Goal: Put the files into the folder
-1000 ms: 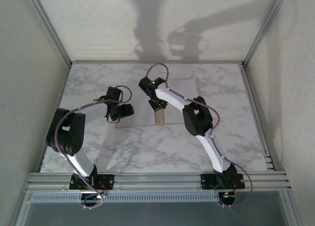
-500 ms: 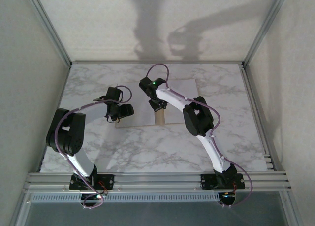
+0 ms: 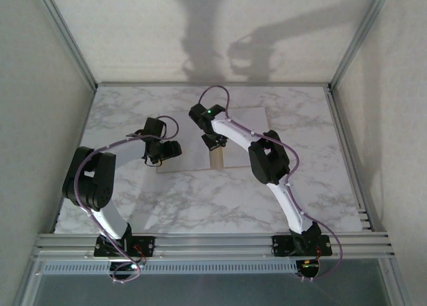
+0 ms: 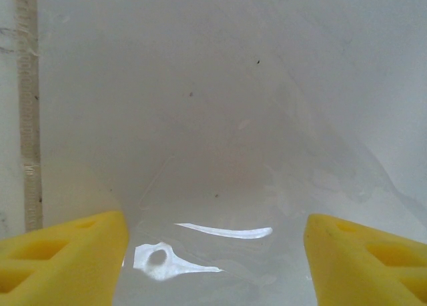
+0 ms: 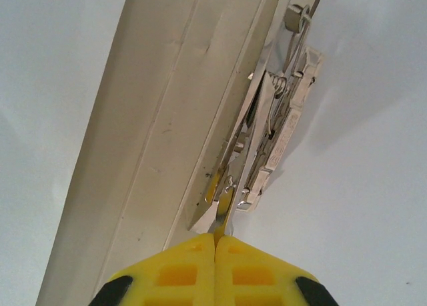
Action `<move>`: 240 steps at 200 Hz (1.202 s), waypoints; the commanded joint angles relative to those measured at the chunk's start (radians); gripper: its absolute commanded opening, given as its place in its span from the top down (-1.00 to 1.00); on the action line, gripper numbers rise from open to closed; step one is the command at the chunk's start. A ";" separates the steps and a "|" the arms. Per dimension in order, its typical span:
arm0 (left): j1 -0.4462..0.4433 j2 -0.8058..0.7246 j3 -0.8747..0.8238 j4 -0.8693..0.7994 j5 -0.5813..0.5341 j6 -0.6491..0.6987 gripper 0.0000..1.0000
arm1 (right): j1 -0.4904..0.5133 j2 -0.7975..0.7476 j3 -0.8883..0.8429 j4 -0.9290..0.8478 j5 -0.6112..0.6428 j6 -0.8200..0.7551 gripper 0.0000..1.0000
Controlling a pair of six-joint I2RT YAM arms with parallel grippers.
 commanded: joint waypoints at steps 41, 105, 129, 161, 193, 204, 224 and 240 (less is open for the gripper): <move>0.009 0.021 -0.014 -0.054 -0.005 0.021 -0.43 | -0.024 0.049 -0.079 0.019 -0.023 -0.002 1.00; 0.009 0.017 -0.015 -0.056 -0.009 0.015 -0.43 | -0.026 0.020 -0.176 0.087 -0.031 -0.007 1.00; 0.008 0.017 -0.014 -0.055 -0.008 0.015 -0.43 | -0.030 0.006 -0.210 0.118 -0.087 0.013 1.00; 0.008 0.015 -0.017 -0.056 -0.009 0.014 -0.43 | -0.035 -0.011 -0.233 0.146 -0.156 0.042 1.00; 0.008 0.007 -0.022 -0.056 -0.008 0.012 -0.43 | -0.038 -0.008 -0.224 0.129 -0.138 0.044 1.00; 0.009 0.006 -0.024 -0.056 -0.008 0.011 -0.43 | -0.040 -0.010 -0.229 0.127 -0.131 0.044 1.00; 0.008 0.000 -0.028 -0.056 -0.008 0.011 -0.43 | -0.042 -0.017 -0.232 0.119 -0.118 0.049 1.00; 0.008 -0.004 -0.030 -0.055 -0.006 0.008 -0.43 | -0.041 -0.029 -0.225 0.114 -0.103 0.044 1.00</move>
